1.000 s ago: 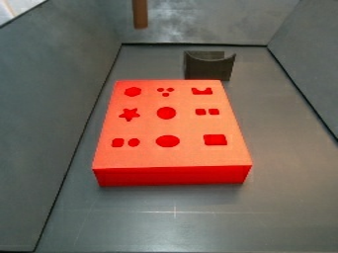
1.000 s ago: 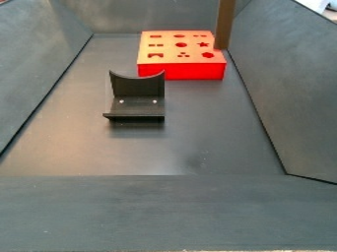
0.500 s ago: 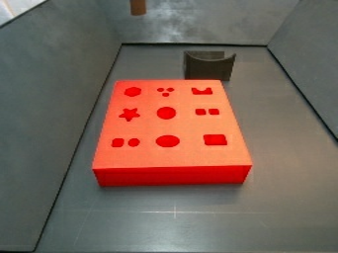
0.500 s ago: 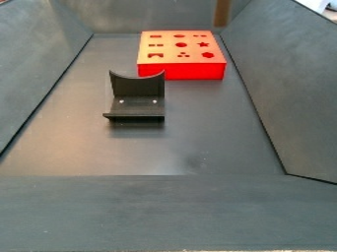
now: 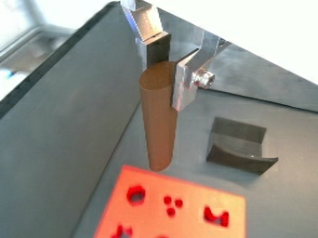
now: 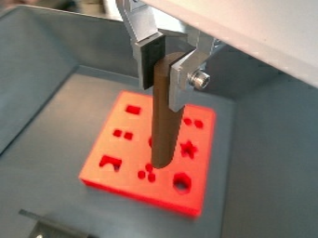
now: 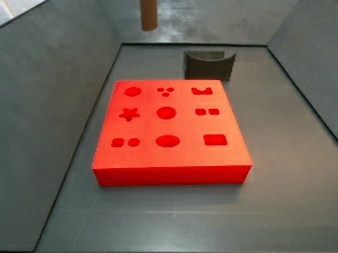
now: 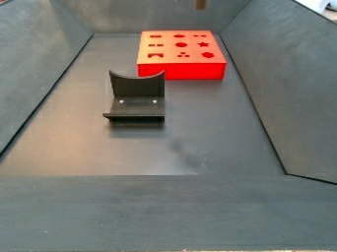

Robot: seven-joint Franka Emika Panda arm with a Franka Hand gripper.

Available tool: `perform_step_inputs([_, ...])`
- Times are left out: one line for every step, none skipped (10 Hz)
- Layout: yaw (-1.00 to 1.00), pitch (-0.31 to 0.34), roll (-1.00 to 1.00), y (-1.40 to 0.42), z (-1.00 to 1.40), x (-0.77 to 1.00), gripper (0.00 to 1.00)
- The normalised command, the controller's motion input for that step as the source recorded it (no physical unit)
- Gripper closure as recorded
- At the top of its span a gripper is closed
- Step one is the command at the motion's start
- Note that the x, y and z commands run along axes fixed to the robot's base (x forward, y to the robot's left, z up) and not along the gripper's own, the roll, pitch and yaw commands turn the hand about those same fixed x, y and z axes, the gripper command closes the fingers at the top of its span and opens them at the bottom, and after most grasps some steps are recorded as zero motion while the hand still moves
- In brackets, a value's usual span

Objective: Pick up the oval object. Move up. Move to above the board. Insert the oval object.
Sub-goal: Move to above the board, then insert the oval object.

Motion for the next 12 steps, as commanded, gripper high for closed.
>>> perform_step_inputs([1.0,0.113,0.03,-1.0,0.08,0.35,1.0])
perform_step_inputs([1.0,0.151,0.05,-1.0,0.09,0.37,1.0])
perform_step_inputs([1.0,0.192,0.08,-0.89,0.09,0.36,1.0])
perform_step_inputs([0.78,0.213,0.11,-0.5,0.05,0.26,1.0])
perform_step_inputs([0.47,0.175,0.13,-0.27,0.04,0.17,1.0])
perform_step_inputs([0.29,0.135,0.13,-0.18,0.03,0.13,1.0])
perform_step_inputs([0.0,0.0,0.0,-0.07,-0.12,0.0,1.0])
perform_step_inputs([0.0,0.0,0.01,-0.1,-0.12,0.0,1.0])
perform_step_inputs([0.0,0.0,0.0,-0.08,-0.11,0.0,1.0])
perform_step_inputs([0.0,0.0,0.0,-0.07,-0.11,0.0,1.0])
perform_step_inputs([0.0,0.0,0.0,-0.05,-0.11,0.0,1.0])
perform_step_inputs([0.0,0.0,0.0,-0.08,-0.13,0.0,1.0])
